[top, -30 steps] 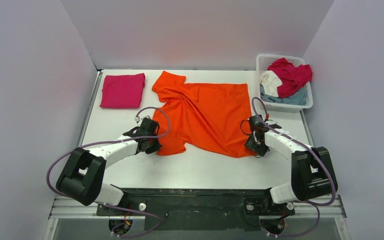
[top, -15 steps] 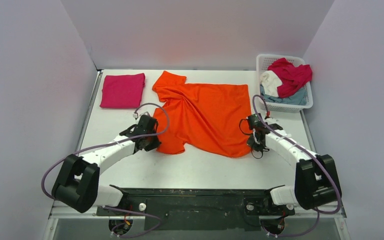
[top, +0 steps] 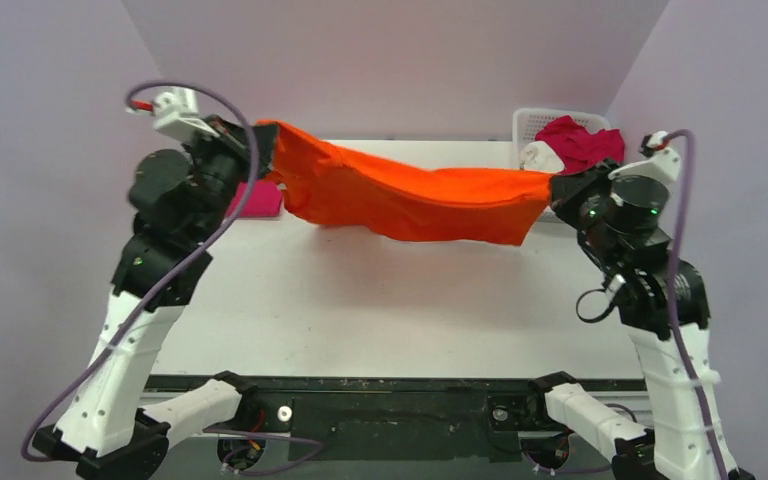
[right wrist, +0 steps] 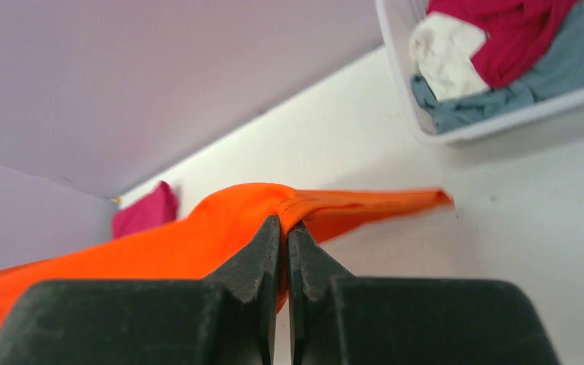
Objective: Fold and stack the t-shirts
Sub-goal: Flatten out the tshirt
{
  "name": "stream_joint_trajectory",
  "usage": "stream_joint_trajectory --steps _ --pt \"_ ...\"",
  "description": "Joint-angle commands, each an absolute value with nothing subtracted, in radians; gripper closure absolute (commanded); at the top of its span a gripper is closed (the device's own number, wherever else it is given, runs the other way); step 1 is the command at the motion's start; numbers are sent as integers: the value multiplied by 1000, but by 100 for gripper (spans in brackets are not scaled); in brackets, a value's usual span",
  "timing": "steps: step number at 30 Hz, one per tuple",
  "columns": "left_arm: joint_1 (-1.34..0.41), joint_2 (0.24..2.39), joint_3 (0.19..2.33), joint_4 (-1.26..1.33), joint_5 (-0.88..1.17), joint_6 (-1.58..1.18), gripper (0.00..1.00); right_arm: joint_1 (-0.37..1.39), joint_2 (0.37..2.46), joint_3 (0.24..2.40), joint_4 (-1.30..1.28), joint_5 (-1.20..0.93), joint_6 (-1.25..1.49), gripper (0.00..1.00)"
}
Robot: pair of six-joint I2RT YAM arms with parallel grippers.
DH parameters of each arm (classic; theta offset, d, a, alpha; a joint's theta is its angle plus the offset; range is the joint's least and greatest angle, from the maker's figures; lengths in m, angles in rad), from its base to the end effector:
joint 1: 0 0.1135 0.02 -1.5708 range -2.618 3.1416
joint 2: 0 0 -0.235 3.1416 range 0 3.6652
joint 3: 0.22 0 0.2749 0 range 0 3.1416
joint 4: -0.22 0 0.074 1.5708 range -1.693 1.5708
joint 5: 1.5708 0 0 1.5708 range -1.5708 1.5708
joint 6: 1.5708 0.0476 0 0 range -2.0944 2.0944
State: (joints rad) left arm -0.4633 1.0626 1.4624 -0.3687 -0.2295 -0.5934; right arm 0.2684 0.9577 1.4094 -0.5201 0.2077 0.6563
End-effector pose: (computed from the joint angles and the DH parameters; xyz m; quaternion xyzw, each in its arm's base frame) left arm 0.2282 -0.1019 0.4822 -0.1270 0.6846 -0.2908 0.6562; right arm 0.2150 0.0489 0.4685 0.2095 0.6997 0.2350 0.6414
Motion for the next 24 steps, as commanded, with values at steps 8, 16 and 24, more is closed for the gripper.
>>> stream_joint_trajectory --steps 8,16,24 --pt "-466 1047 2061 -461 -85 -404 100 270 901 1816 -653 37 602 100" --pt "-466 1035 2111 -454 -118 -360 100 270 898 1894 -661 10 589 100" --pt "-465 1195 2032 -418 -310 -300 100 266 1047 1881 -645 155 534 100"
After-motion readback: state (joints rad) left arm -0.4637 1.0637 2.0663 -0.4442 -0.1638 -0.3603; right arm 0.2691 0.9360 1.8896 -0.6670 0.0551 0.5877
